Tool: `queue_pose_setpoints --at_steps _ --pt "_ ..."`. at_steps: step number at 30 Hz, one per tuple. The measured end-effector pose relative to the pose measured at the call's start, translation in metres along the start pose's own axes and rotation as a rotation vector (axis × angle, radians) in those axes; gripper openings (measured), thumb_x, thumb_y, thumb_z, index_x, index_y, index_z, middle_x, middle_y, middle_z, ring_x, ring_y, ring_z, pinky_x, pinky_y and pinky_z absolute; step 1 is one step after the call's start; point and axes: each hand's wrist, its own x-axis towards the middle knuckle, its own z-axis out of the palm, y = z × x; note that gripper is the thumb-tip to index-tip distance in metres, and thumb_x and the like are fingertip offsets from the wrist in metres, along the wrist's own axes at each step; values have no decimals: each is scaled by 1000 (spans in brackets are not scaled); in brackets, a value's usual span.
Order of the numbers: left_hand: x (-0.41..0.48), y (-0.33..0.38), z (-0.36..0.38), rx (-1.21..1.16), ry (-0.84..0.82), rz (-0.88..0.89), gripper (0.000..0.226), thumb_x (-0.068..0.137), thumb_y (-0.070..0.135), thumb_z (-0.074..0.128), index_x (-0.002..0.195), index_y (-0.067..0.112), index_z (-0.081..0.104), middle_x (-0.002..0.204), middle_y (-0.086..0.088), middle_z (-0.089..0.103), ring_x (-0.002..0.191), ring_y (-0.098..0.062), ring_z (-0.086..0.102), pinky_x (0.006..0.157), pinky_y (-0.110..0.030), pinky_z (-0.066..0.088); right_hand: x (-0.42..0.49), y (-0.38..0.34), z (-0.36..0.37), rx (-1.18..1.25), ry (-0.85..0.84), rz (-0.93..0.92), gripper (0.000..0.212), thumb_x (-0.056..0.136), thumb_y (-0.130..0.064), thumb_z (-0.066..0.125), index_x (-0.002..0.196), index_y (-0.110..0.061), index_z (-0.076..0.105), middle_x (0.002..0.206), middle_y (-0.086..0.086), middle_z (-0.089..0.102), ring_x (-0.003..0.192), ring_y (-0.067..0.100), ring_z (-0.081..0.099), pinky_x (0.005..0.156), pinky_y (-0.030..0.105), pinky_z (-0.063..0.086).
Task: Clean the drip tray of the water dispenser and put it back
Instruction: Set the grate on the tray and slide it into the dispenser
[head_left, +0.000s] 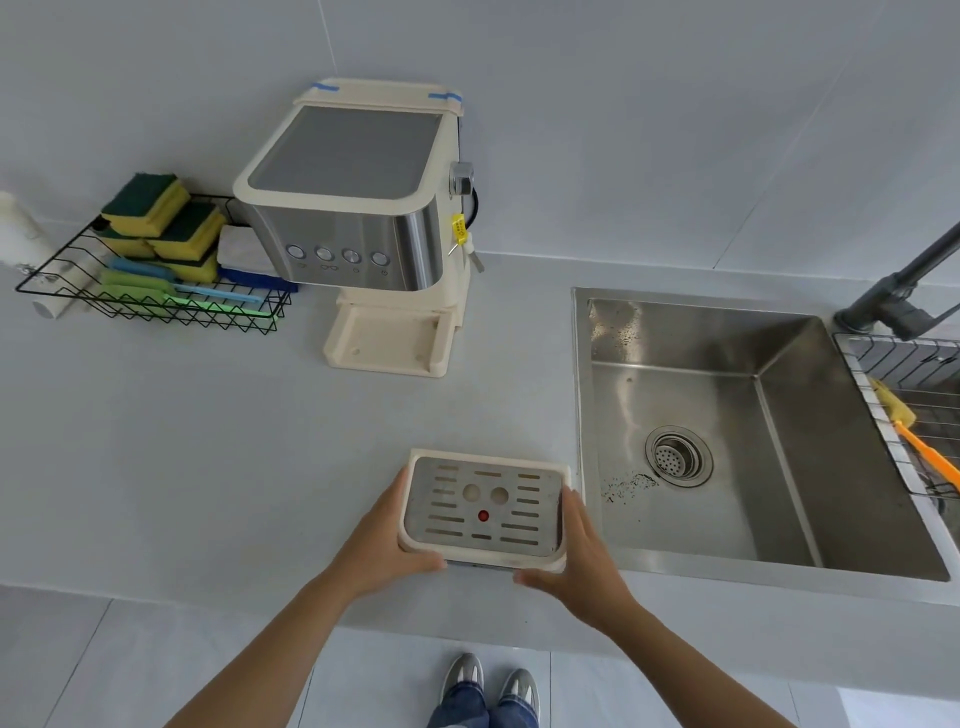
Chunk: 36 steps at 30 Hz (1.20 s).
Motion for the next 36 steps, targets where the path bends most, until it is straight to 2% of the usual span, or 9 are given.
queue_pose_setpoints --at_steps 4,7,9,12,17,23,27,32,36 --pt "-1 -1 3 52 3 -27 115 58 13 83 143 34 8 128 19 44 116 -1 47 84 -4 39 -1 4 5 -41 -33 54 122 65 -28 80 146 -18 -11 154 4 9 136 19 30 109 38 38" --pt "-3 1 4 79 31 -39 115 60 13 82 144 32 6 127 15 46 116 -6 48 90 -14 43 0 3 8 -11 2 38 112 68 -16 78 145 -19 -2 147 5 23 128 17 39 102 40 46" --pt "-3 5 4 86 44 -43 115 59 13 83 143 33 7 123 16 47 113 -6 50 87 -10 43 5 4 8 -8 6 36 111 69 -13 78 146 -17 -2 146 7 23 127 17 40 100 39 47" --pt "-10 11 -4 54 123 -45 111 59 12 83 137 39 8 113 25 46 106 -2 50 74 3 40 12 -8 5 -35 -35 -16 109 72 -11 75 146 -17 -6 151 8 14 129 17 37 104 36 42" --pt "-11 18 -9 66 148 -37 110 60 9 82 131 42 5 104 36 36 104 -1 46 71 4 38 10 -16 0 -59 -42 14 102 81 -14 68 144 -17 -12 157 4 -8 131 16 37 106 28 37" --pt "-2 18 -44 61 173 -47 113 60 9 82 144 29 10 113 22 43 105 -3 47 83 -10 38 36 -47 2 -50 -54 -47 103 79 -10 69 145 -17 -9 152 9 11 126 15 41 106 32 40" --pt "17 10 -74 58 175 -18 111 60 9 82 144 27 11 113 19 45 105 -3 47 80 -8 38 63 -72 8 -54 -34 -82 98 78 -9 70 145 -15 -1 139 5 26 113 6 40 105 29 40" --pt "47 -11 -120 74 165 12 104 60 12 82 140 29 19 113 13 50 105 -9 52 67 -4 41 105 -103 29 -51 -12 -67 99 75 -8 72 145 -14 3 136 3 29 111 5 40 102 27 42" --pt "76 -28 -155 84 132 21 105 57 16 83 139 31 20 116 8 54 106 -14 54 76 -15 46 134 -124 45 -23 20 -17 97 74 -7 73 144 -15 7 130 1 33 111 7 41 99 26 44"
